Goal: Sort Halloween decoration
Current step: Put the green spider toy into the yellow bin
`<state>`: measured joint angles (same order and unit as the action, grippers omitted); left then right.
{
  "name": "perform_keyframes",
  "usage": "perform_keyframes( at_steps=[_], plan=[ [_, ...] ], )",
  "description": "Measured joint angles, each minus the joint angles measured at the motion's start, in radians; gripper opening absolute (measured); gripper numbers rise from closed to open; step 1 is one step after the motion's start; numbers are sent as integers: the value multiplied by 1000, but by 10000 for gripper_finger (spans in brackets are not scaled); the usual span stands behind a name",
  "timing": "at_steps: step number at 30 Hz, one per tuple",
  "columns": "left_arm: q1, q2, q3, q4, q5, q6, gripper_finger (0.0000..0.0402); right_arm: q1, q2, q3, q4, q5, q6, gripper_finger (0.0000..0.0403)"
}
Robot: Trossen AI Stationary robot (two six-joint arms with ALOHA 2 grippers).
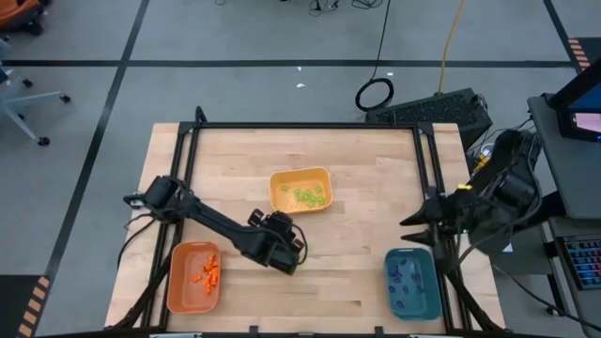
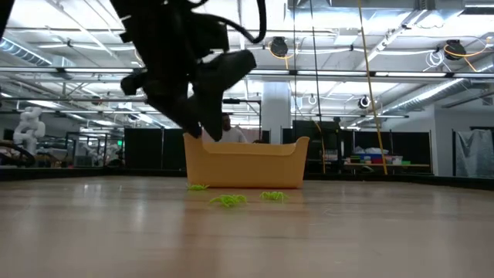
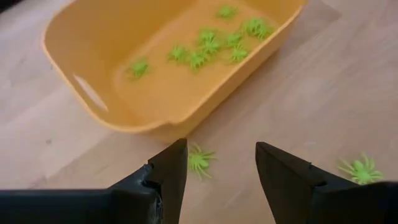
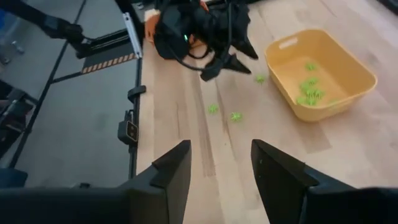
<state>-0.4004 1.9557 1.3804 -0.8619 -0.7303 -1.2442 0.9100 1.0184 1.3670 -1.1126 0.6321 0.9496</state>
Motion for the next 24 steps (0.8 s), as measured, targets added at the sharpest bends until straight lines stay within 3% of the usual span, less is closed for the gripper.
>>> perform_keyframes(
  at_steps=[12,20,24],
  plan=[
    [-47,76,0,7,-14,-174,191,1,-82,0,-18,-5,-126,153],
    [-52,154,0,0,-51,-199,191,1,-81,0,-47,15,-80,153],
    [-47,186,0,-32,-114,-320,191,0,-78,0,-47,29,-25,153]
  ],
)
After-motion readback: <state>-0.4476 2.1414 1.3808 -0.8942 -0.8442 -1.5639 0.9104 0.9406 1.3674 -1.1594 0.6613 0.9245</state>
